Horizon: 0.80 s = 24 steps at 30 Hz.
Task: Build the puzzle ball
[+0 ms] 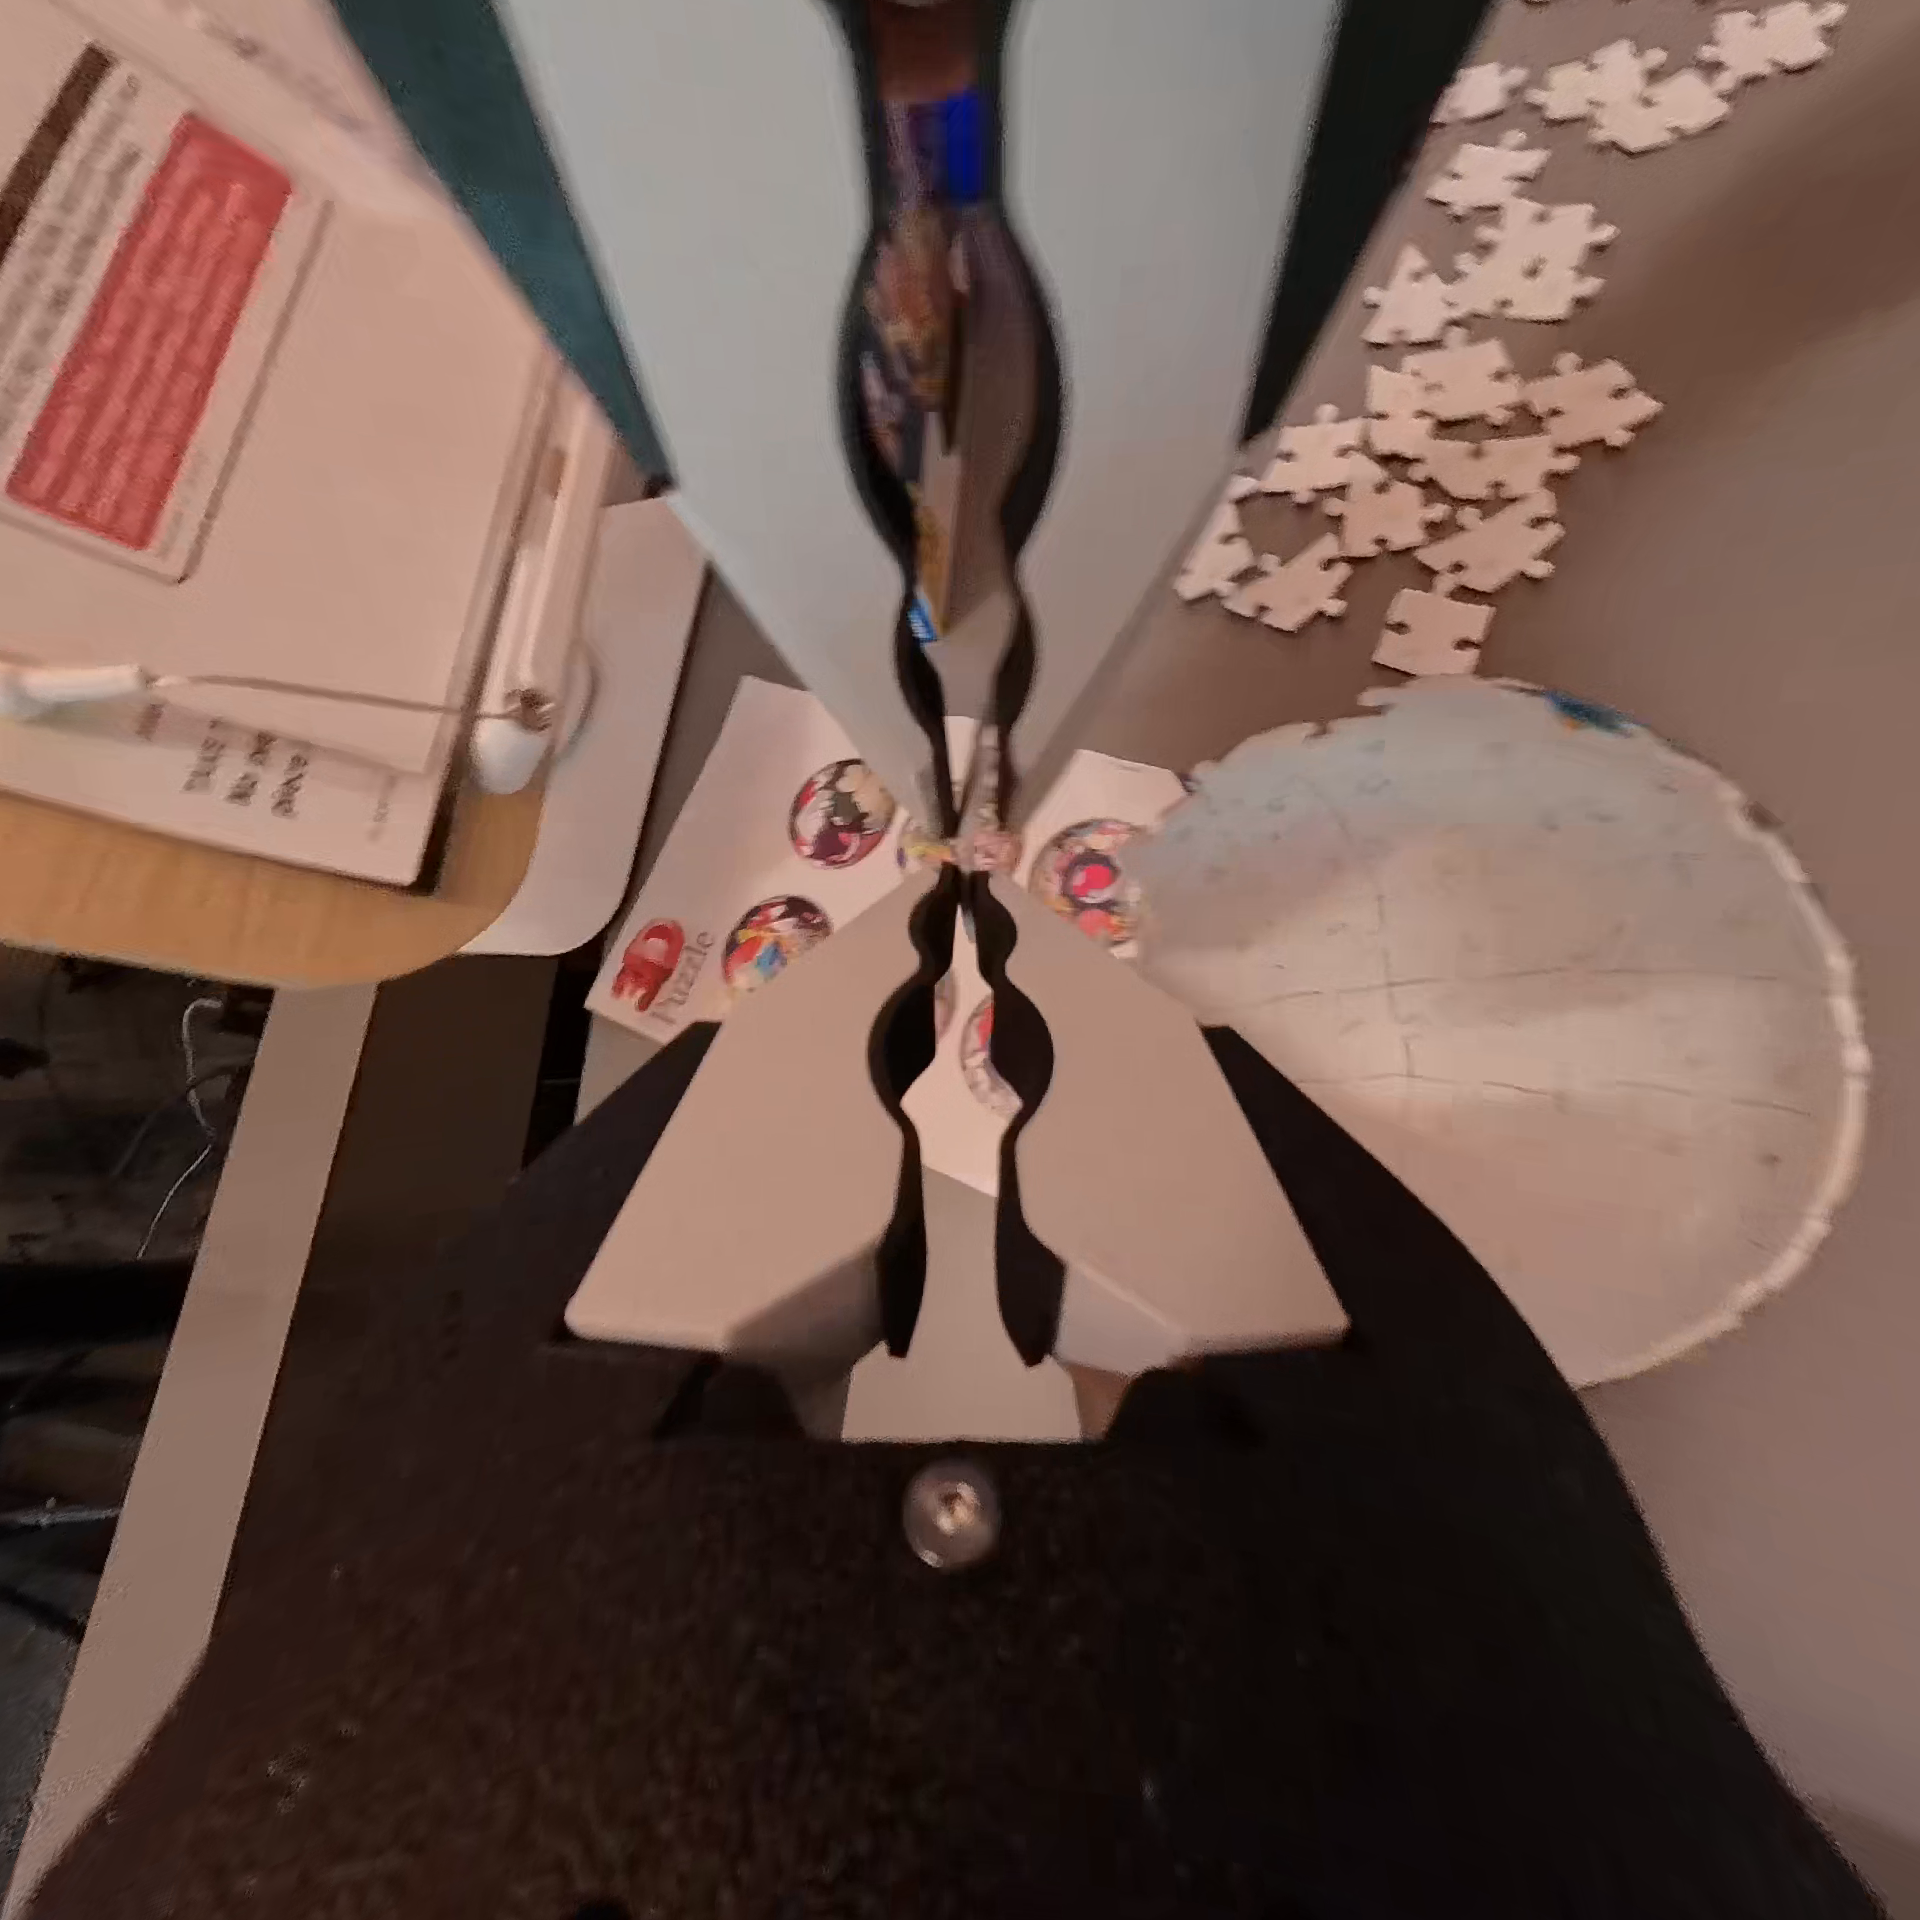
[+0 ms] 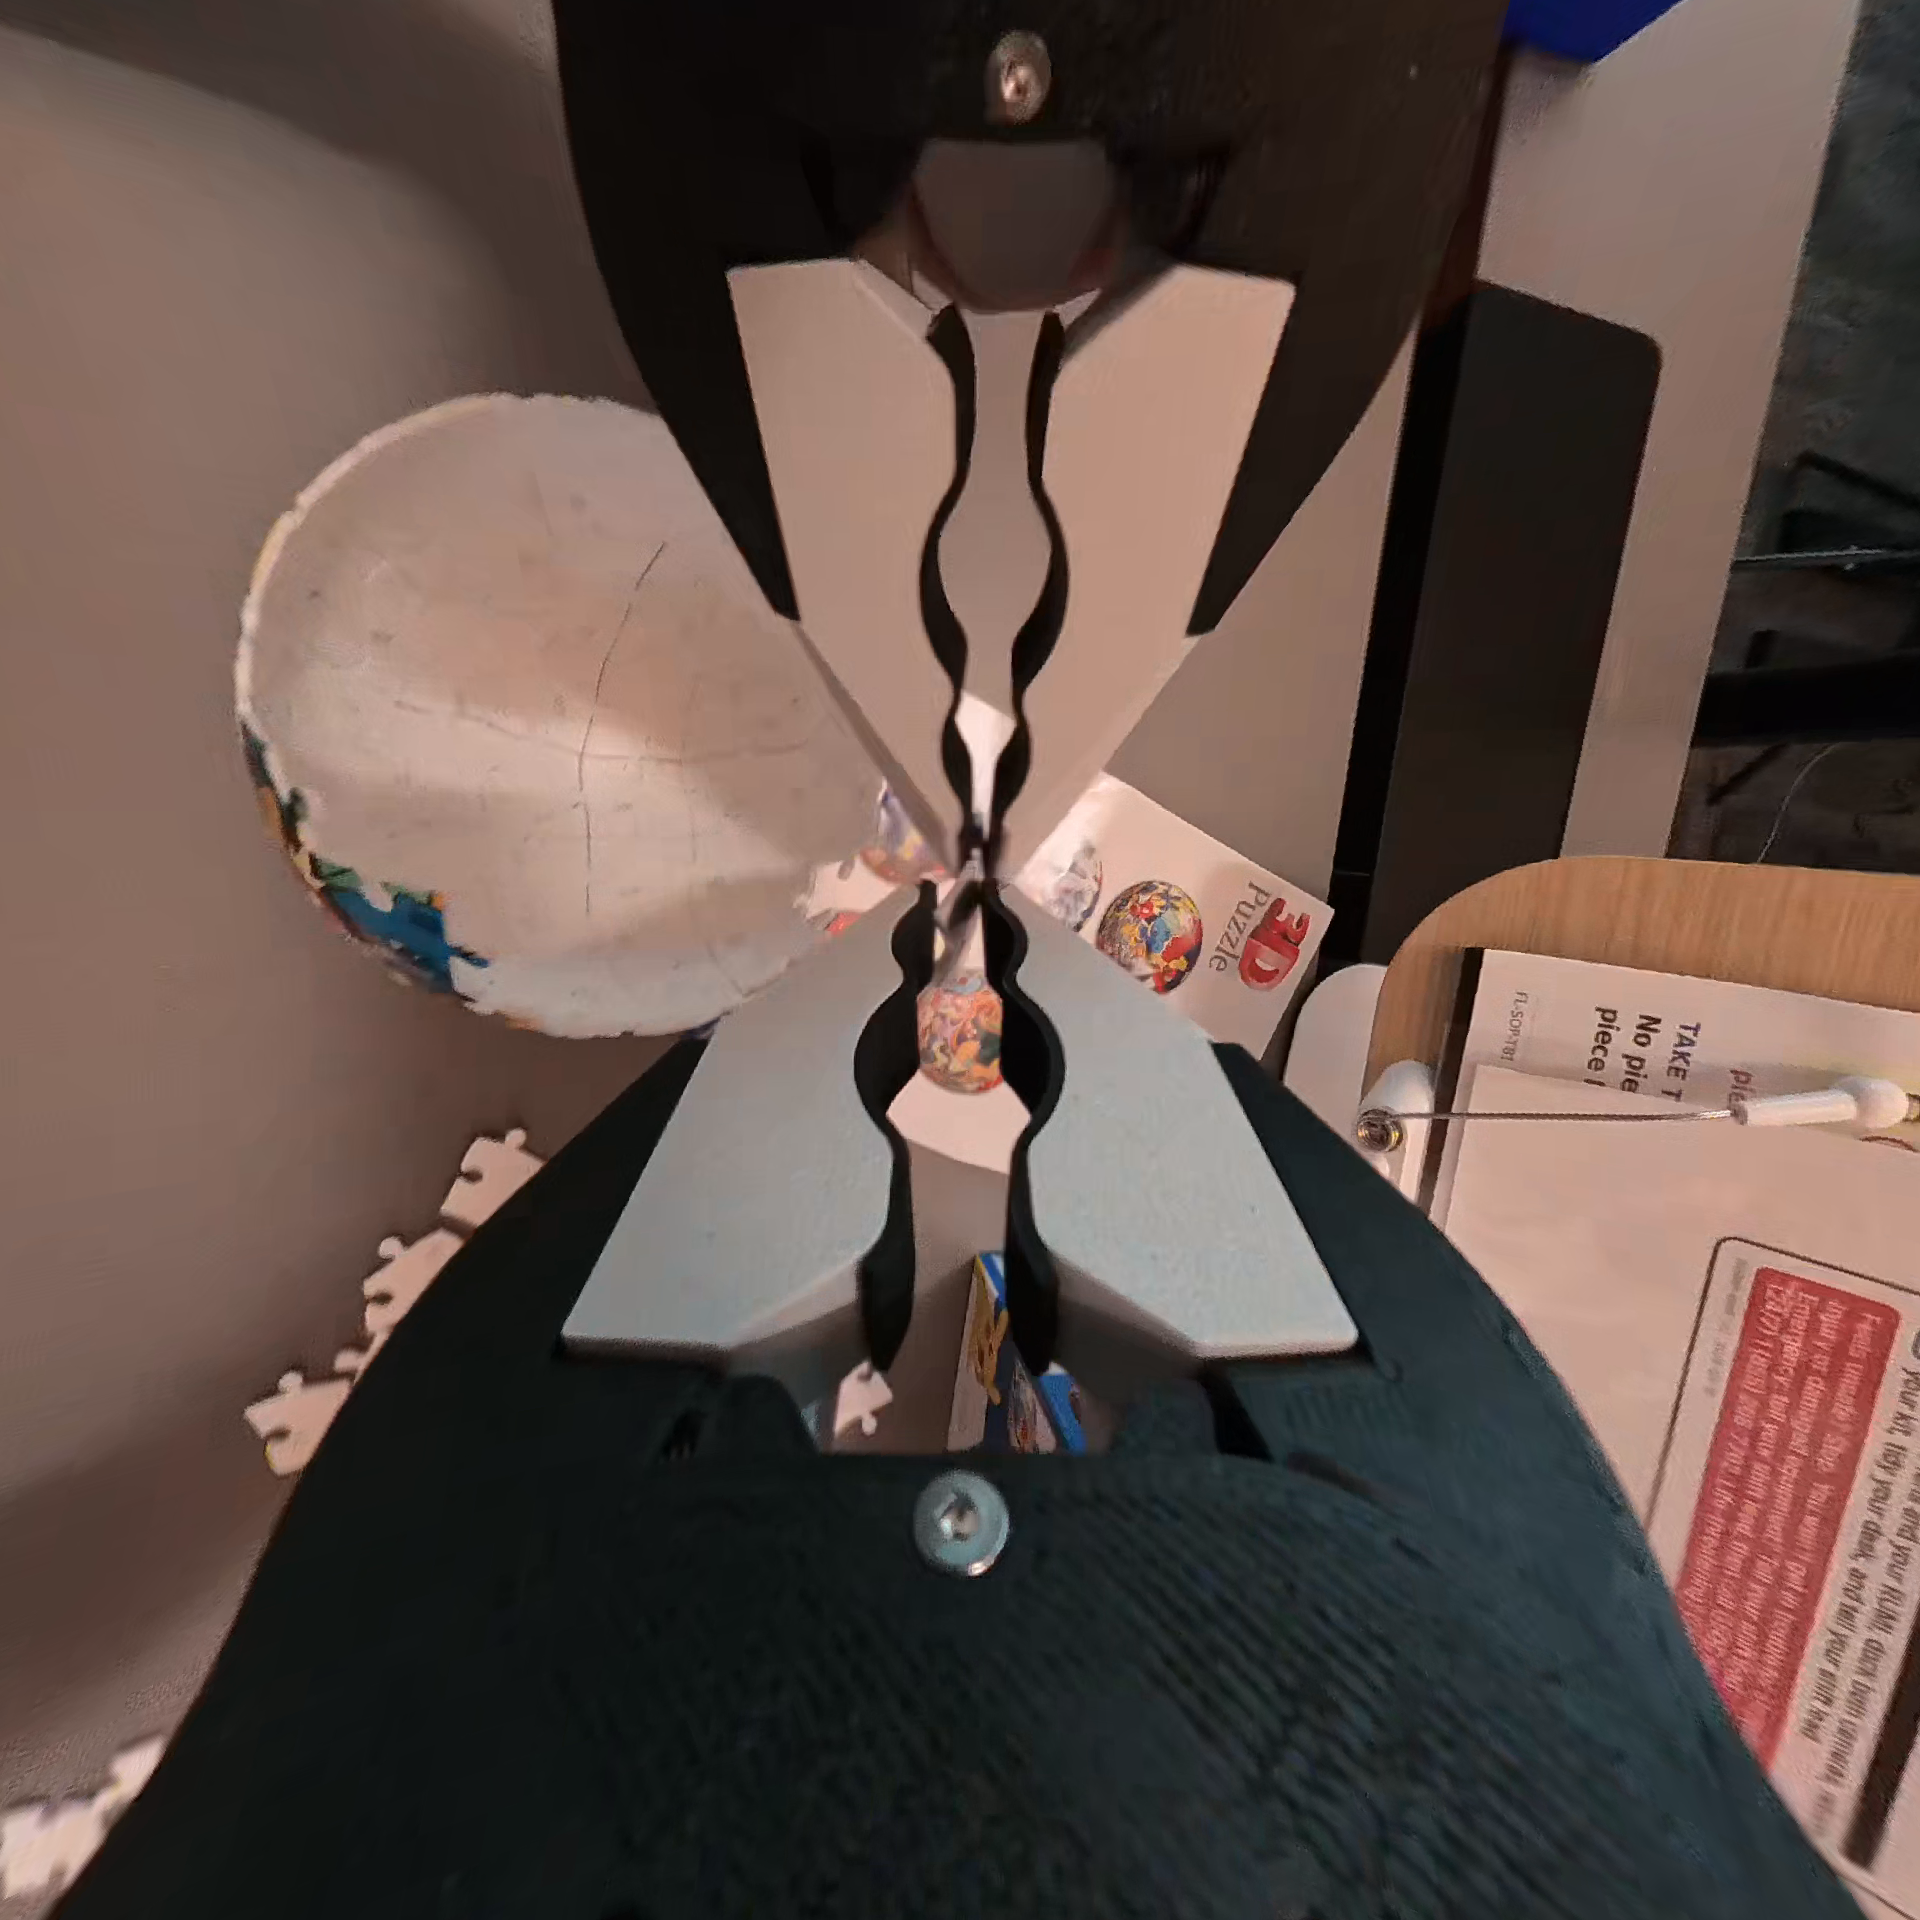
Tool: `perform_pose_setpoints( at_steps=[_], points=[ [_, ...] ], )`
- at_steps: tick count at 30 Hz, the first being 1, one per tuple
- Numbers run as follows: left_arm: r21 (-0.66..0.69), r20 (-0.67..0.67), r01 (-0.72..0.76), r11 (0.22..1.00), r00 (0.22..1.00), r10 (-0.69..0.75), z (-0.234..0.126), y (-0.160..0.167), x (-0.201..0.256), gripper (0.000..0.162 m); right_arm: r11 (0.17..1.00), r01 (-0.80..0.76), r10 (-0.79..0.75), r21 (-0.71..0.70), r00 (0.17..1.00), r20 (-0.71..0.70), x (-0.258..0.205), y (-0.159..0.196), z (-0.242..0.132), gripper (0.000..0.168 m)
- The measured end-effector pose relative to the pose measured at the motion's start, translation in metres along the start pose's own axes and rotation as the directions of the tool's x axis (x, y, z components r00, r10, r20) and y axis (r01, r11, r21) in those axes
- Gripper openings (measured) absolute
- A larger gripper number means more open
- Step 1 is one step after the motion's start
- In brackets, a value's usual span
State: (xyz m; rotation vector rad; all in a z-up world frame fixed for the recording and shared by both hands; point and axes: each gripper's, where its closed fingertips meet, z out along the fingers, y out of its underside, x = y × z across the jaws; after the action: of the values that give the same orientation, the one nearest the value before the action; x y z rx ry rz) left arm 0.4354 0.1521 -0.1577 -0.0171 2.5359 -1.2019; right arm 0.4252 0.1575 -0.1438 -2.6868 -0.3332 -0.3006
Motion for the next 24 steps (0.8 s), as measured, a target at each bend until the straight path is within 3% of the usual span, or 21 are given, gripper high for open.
perform_pose_setpoints(
  at_steps=[3,6,9,13,21,24],
  points=[
    [0.071,-0.007,0.047,0.996,0.999,-0.047,-0.002,0.0,-0.005,0.0,0.989,-0.093,0.098,0.115,0.995,-0.038,0.008,-0.001,-0.004,0.017],
    [0.151,-0.011,0.081,0.985,0.997,-0.081,-0.006,-0.007,-0.009,0.0,0.94,-0.205,0.207,0.271,0.978,0.023,0.004,-0.002,-0.01,0.022],
    [0.245,-0.045,0.112,0.963,0.994,-0.104,-0.009,-0.021,-0.008,0.0,0.884,-0.298,0.3,0.36,0.952,0.052,0.006,0.002,-0.008,0.022],
    [0.266,-0.047,0.127,0.955,0.992,-0.119,-0.006,-0.023,-0.007,0.0,0.799,-0.332,0.356,0.501,0.933,0.049,0.012,-0.001,-0.023,0.012],
    [0.281,-0.082,0.15,0.948,0.988,-0.132,-0.001,-0.032,0.002,0.0,0.816,-0.283,0.328,0.505,0.945,-0.001,0.004,0.006,-0.023,0.001],
    [0.202,-0.041,0.114,0.973,0.993,-0.108,0.0,-0.021,0.001,0.006,0.812,-0.369,0.388,0.453,0.92,0.054,0.0,0.012,-0.013,0.0]
  ],
)
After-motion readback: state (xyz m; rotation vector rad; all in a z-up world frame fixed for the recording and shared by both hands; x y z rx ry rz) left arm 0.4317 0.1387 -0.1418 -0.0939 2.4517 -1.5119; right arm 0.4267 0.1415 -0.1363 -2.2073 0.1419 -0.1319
